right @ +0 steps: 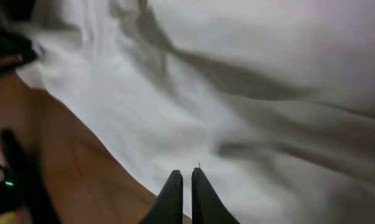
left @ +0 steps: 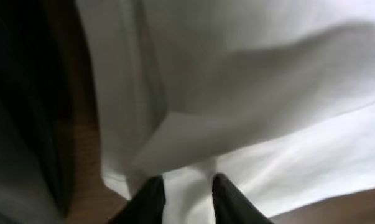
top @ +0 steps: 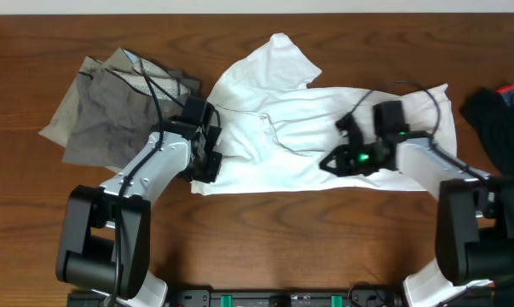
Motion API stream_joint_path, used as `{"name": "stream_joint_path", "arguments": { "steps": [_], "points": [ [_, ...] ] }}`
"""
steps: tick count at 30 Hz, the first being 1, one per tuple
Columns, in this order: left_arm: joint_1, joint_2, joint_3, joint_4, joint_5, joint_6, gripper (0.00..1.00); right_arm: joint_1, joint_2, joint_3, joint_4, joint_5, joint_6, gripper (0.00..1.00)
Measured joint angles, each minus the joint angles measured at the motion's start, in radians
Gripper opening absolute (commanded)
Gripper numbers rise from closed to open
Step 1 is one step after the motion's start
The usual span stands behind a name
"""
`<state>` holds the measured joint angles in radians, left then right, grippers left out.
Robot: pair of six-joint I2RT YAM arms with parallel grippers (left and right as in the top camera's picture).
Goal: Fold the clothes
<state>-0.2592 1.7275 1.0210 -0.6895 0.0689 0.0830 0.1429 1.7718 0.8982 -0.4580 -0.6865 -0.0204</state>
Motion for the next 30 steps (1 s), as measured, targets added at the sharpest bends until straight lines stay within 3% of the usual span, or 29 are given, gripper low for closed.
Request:
{"name": "stream_joint_path", "arguments": {
  "steps": [5,23,27,30],
  "points": [
    [0.000,0.005,-0.005,0.014,-0.019,0.002,0.07,0.060,0.000,-0.001,0.053,0.181,0.010,0.05],
    [0.000,0.014,-0.066,0.074,-0.035,0.008,0.06,0.071,0.000,-0.005,0.352,0.494,0.123,0.04],
    [0.000,0.014,-0.066,0.074,-0.040,0.015,0.17,0.049,-0.008,-0.003,0.279,0.510,0.135,0.09],
    [-0.001,0.013,-0.060,0.060,-0.043,0.013,0.31,-0.007,-0.054,0.008,0.152,0.477,0.146,0.13]
  ]
}}
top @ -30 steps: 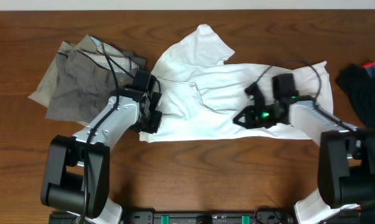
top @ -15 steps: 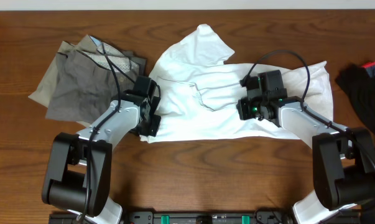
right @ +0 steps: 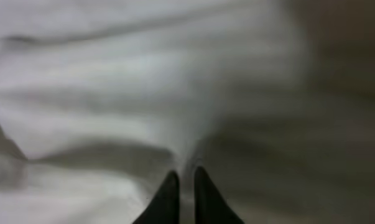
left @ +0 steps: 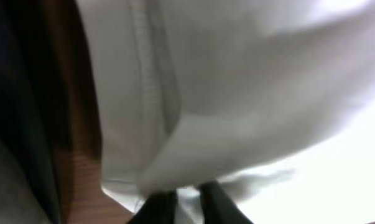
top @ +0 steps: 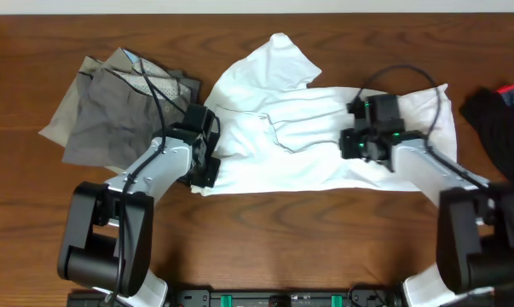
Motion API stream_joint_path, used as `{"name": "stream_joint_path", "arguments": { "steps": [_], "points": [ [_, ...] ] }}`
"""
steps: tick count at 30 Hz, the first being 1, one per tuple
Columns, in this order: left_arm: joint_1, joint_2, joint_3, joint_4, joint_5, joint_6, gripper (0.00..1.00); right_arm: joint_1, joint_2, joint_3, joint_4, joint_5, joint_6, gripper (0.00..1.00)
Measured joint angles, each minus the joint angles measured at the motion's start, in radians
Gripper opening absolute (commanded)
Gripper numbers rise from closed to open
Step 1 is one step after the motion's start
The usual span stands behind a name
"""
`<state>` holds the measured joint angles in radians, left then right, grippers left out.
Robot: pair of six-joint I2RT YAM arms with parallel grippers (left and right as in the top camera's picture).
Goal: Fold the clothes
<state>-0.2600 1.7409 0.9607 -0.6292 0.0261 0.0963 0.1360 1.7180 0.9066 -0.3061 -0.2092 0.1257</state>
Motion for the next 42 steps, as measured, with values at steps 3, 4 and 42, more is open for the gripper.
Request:
{"name": "stream_joint_path", "arguments": {
  "steps": [3,4,42],
  "points": [
    [0.000,-0.004,0.011,-0.022,-0.001,-0.005,0.41,-0.084,-0.098,0.024,-0.178,-0.024,0.006,0.18],
    [0.000,-0.010,0.014,-0.022,-0.002,-0.009,0.43,-0.106,-0.126,0.029,-0.231,-0.023,0.008,0.21],
    [0.000,-0.072,0.047,-0.041,0.001,-0.024,0.61,-0.541,0.001,0.014,-0.417,0.385,0.222,0.48]
  ]
}}
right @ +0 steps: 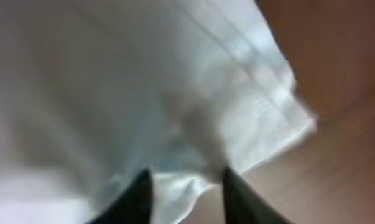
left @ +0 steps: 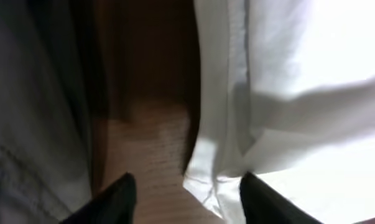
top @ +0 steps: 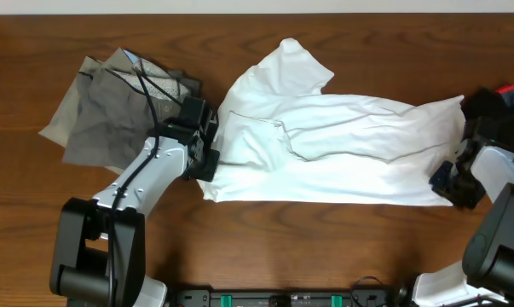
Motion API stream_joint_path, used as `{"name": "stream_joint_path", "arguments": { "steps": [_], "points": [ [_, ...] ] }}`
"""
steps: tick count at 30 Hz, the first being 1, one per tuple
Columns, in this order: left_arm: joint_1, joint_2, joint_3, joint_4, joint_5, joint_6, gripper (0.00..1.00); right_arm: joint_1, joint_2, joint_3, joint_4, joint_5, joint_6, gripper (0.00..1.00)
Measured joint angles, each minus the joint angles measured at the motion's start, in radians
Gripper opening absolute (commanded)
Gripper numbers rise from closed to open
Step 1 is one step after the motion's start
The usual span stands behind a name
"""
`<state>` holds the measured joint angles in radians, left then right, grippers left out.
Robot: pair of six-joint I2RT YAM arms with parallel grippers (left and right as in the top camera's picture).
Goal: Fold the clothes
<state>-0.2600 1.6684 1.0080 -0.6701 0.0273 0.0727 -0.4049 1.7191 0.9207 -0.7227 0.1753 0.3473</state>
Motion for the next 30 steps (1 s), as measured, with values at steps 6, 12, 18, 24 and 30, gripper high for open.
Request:
{"name": "stream_joint_path", "arguments": {
  "steps": [6,12,18,24,30],
  "points": [
    [0.001,-0.025,0.161,-0.158,0.121,-0.018,0.65,-0.001,-0.116,0.015,-0.031,-0.256,-0.080,0.99],
    [0.001,-0.082,0.364,-0.266,0.318,-0.021,0.85,0.000,-0.328,0.123,-0.016,-0.413,-0.108,0.99],
    [0.001,-0.142,0.438,-0.188,0.450,-0.028,0.88,0.000,-0.441,0.151,0.040,-0.547,-0.160,0.71],
    [0.001,-0.154,0.460,-0.190,0.467,-0.028,0.88,-0.001,-0.367,0.159,-0.096,-0.435,-0.116,0.55],
    [0.001,-0.154,0.460,-0.216,0.372,-0.028,0.87,-0.032,-0.224,0.157,-0.020,-0.380,-0.050,0.47]
  ]
}}
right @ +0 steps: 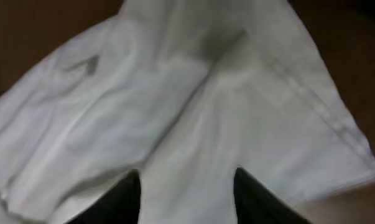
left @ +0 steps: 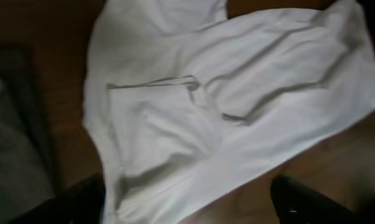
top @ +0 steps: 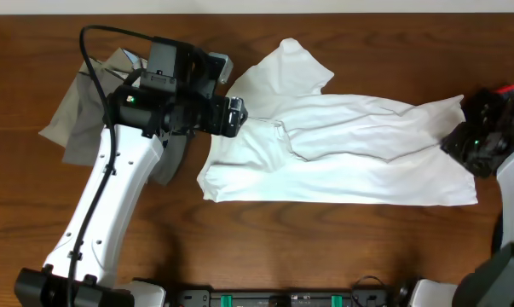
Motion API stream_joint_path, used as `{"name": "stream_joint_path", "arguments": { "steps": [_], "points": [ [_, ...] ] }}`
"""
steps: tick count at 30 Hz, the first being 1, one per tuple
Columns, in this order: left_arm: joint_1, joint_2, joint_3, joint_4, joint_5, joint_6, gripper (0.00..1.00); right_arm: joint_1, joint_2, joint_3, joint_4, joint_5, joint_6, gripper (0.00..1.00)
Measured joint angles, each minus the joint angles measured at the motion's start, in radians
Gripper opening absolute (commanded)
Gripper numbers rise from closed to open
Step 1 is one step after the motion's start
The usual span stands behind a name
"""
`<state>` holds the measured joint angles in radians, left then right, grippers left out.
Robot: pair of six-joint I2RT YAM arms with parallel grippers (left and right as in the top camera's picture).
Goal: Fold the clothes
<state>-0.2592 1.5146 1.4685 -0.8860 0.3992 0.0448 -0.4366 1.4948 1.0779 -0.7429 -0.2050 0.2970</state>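
Observation:
A white garment (top: 350, 153) lies spread in a long band across the middle of the wooden table, with a flap (top: 286, 72) reaching toward the far edge. My left gripper (top: 232, 116) hovers above its upper left part, open and holding nothing; the left wrist view looks down on the white cloth (left: 224, 106) between wide-apart fingers (left: 311, 202). At the cloth's right end my right gripper (top: 463, 143) is open too. Its dark fingers (right: 122, 199) stand apart over the white fabric (right: 193, 124).
A crumpled grey garment (top: 90, 115) lies at the far left, partly under my left arm. A dark garment (top: 505, 101) with a bit of red sits at the right edge. Bare wood (top: 325, 239) runs along the front of the table.
My left gripper was low at the cloth's left hem and is now raised over its upper left part. My right gripper has moved from the lower right corner up to the right edge. Both stay open.
At first both grippers were shut on the bunched white cloth, left at its left edge, right near its middle. A second later they still gripped it. Then the cloth lay stretched out to the right with both grippers open at its ends. Now both hover above it.

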Motion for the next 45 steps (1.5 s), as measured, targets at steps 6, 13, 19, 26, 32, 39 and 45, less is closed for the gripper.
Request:
{"name": "stream_joint_path", "arguments": {
  "steps": [6,13,19,26,32,39,45],
  "points": [
    [0.000,0.027,0.009,-0.002,-0.048,0.000,0.86,-0.025,0.153,0.068,0.118,-0.139,0.015,0.52],
    [0.000,0.216,0.201,0.031,-0.055,-0.004,0.86,-0.022,0.380,0.388,0.009,-0.241,0.004,0.62],
    [0.000,0.504,0.549,0.040,-0.029,-0.006,0.86,-0.010,0.481,0.646,-0.237,-0.267,-0.086,0.69],
    [0.000,0.837,0.785,0.143,-0.006,-0.004,0.83,0.011,0.479,0.741,-0.439,-0.278,-0.161,0.67],
    [-0.011,1.003,0.784,0.315,-0.008,0.058,0.81,0.037,0.479,0.742,-0.549,-0.252,-0.210,0.63],
    [-0.060,1.035,0.785,0.435,-0.025,0.090,0.79,0.070,0.479,0.742,-0.602,-0.219,-0.227,0.60],
    [-0.105,1.079,0.788,0.485,-0.057,0.136,0.73,0.095,0.479,0.742,-0.635,-0.204,-0.231,0.59]
  ]
}}
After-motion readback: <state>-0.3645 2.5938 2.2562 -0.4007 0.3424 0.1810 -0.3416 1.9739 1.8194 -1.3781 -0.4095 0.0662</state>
